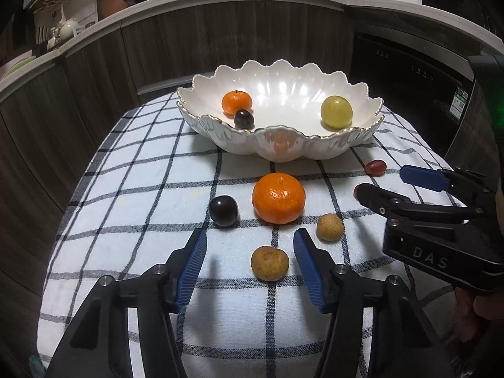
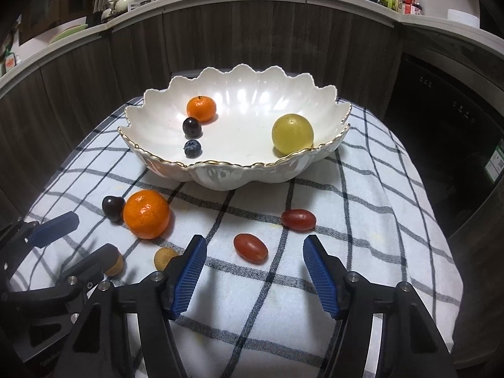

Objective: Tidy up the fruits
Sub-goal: 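Grasp the small brown fruit with the left tool while the right tool grasps a red oval grape, then carry the brown fruit over the bowl with the left tool while the right tool carries the red grape there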

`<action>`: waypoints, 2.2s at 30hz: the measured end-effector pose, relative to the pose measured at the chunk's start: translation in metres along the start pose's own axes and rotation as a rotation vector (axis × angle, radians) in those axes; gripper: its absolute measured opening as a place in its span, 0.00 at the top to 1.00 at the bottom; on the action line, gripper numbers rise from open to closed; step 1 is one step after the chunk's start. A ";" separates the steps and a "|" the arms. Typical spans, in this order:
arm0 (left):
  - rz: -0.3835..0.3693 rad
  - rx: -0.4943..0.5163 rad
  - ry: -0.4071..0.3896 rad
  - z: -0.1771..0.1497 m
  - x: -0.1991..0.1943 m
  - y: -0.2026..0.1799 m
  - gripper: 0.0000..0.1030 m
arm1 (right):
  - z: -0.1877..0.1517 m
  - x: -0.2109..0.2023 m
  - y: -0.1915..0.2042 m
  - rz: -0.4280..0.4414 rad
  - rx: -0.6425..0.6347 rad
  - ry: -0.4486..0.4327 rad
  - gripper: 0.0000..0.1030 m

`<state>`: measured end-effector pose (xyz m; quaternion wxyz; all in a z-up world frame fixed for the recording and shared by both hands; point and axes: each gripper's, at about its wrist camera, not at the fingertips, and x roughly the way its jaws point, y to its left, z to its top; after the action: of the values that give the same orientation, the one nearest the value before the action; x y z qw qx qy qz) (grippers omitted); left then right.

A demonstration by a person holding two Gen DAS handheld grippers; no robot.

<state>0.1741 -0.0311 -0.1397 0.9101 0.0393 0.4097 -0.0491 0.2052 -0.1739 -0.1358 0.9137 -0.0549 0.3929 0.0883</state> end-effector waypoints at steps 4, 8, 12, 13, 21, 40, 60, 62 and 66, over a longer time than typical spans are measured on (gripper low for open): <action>-0.015 -0.009 0.012 -0.002 0.003 0.000 0.50 | 0.001 0.009 0.000 0.006 0.000 0.016 0.40; -0.023 -0.005 0.018 -0.003 0.004 -0.002 0.54 | 0.001 0.017 0.000 0.010 0.008 0.034 0.45; -0.035 -0.004 0.038 -0.006 0.008 -0.003 0.63 | 0.000 0.022 0.000 0.013 0.006 0.045 0.49; -0.038 -0.002 0.043 -0.006 0.009 -0.004 0.63 | 0.000 0.022 0.000 0.013 0.006 0.048 0.50; -0.052 0.010 0.066 -0.012 0.015 -0.008 0.73 | -0.003 0.030 0.001 0.012 0.008 0.069 0.61; -0.041 0.017 0.034 -0.009 0.008 -0.007 0.74 | -0.002 0.024 0.003 0.030 0.007 0.056 0.74; -0.015 0.022 -0.039 0.000 -0.021 -0.006 0.74 | 0.006 -0.012 0.005 0.022 -0.006 -0.009 0.74; -0.014 0.021 -0.045 0.001 -0.024 -0.005 0.74 | 0.007 -0.016 0.006 0.021 -0.007 -0.016 0.74; -0.008 0.020 -0.056 0.003 -0.029 -0.003 0.74 | 0.009 -0.021 0.006 0.021 -0.009 -0.027 0.74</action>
<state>0.1568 -0.0332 -0.1164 0.9206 0.0455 0.3836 -0.0578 0.1958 -0.1686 -0.1147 0.9176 -0.0536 0.3808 0.1004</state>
